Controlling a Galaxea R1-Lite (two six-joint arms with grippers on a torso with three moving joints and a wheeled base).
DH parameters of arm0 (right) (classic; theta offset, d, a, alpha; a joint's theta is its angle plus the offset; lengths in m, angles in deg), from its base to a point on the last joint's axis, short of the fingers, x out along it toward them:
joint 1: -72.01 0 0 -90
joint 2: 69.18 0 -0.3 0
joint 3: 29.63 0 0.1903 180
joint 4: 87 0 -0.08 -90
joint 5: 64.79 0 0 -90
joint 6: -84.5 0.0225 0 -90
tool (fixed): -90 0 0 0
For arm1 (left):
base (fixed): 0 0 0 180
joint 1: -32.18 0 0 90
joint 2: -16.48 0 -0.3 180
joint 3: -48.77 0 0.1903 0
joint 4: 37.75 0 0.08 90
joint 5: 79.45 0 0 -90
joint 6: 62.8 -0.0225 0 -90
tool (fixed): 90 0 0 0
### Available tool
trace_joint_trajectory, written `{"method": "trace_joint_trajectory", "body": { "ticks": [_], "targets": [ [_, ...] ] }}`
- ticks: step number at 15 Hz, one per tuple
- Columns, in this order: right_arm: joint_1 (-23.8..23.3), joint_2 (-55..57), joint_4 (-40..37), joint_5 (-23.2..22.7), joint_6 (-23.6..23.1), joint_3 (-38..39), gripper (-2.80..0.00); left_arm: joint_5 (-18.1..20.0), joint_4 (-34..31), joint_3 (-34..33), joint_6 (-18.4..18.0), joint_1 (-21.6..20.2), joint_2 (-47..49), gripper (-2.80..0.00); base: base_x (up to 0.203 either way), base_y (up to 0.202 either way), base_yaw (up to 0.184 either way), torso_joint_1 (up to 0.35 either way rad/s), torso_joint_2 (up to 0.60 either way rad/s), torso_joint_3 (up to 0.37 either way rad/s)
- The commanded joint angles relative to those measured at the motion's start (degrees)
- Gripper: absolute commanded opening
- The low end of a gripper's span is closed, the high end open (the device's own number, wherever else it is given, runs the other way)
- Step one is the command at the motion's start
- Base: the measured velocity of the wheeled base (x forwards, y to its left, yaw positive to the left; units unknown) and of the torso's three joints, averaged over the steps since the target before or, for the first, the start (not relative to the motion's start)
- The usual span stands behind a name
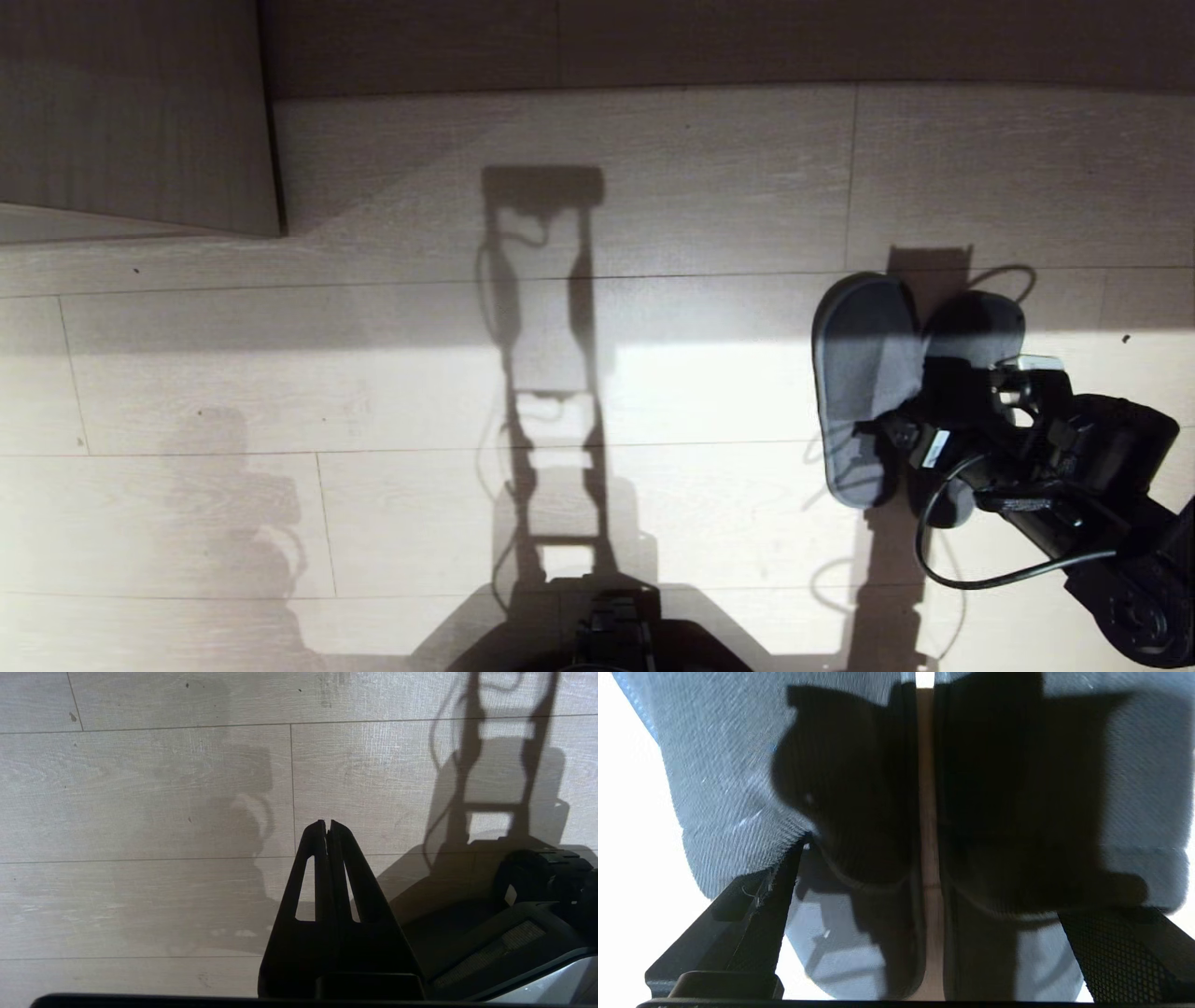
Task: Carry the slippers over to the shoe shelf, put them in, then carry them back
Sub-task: Pick up the slippers on the floor
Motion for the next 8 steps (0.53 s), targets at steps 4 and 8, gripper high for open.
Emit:
{"method": "trace_joint_trajectory", "body": {
  "ticks": [4, 8],
  "targets": [
    [-0.05, 2.51, 0.52, -1.02, 0.2, -2.95, 0.0, 0.0, 0.01, 0.04, 0.05, -0.02, -0.09, -2.8, 0.0, 0.0, 0.0, 0.0, 0.0, 0.0],
    [-0.08, 3.31, 0.5, -3.33, 0.07, -6.69, 0.0, 0.0, 0.01, 0.04, -0.04, 0.0, -0.09, -2.8, 0.0, 0.0, 0.0, 0.0, 0.0, 0.0]
  ]
}}
